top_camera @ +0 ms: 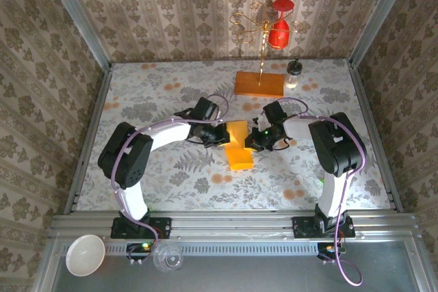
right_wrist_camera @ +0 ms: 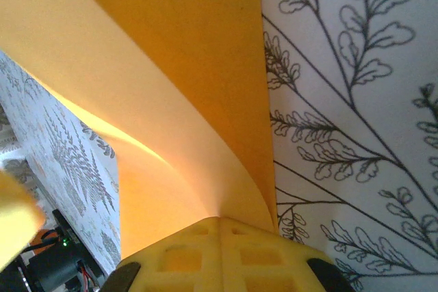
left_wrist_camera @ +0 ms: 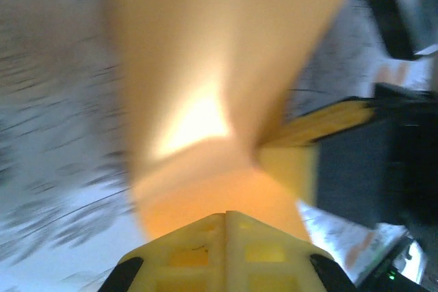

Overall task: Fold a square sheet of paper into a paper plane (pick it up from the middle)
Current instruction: First fold the square sheet of paper in half at the center of the table.

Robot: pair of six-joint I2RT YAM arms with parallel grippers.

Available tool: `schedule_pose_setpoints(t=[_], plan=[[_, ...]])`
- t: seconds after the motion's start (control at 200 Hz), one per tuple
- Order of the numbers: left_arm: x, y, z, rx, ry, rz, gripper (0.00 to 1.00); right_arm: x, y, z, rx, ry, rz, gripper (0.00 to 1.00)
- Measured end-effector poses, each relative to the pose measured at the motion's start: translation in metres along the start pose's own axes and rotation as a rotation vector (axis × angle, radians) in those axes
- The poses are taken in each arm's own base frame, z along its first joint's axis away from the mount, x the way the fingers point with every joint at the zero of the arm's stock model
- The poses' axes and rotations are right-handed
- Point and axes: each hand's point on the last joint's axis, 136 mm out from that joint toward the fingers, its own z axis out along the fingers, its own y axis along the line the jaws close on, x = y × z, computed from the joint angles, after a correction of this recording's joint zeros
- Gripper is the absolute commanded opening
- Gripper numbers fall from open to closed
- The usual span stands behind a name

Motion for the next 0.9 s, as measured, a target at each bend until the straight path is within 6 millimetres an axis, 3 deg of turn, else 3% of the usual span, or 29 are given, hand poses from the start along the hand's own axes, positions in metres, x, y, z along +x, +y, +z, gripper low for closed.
schedule_pose_setpoints(t=[0.115, 0.325, 0.485, 0.72, 0.795, 0.9], plan=[[-0.01, -0.013, 0.019, 0.03, 0.001, 0.027, 0.05, 0.0, 0.0, 0.0, -0.001, 0.0, 0.002, 0.01], [-0.014, 0.026, 0.038, -0.023, 0.03, -0.049, 0.05, 0.0, 0.0, 0.0, -0.001, -0.001, 0.002, 0.01], [-0.019, 0.043, 0.028, 0.001, 0.009, -0.088, 0.05, 0.0, 0.0, 0.0, -0.001, -0.002, 0.002, 0.01], [-0.035, 0.079, -0.008, -0.049, -0.064, -0.179, 0.05, 0.0, 0.0, 0.0, -0.002, -0.002, 0.002, 0.01], [-0.035, 0.071, -0.015, -0.056, -0.079, -0.162, 0.05, 0.0, 0.0, 0.0, -0.002, -0.002, 0.002, 0.01], [-0.032, 0.032, -0.012, -0.017, -0.077, -0.086, 0.05, 0.0, 0.0, 0.001, -0.003, -0.003, 0.001, 0.01]])
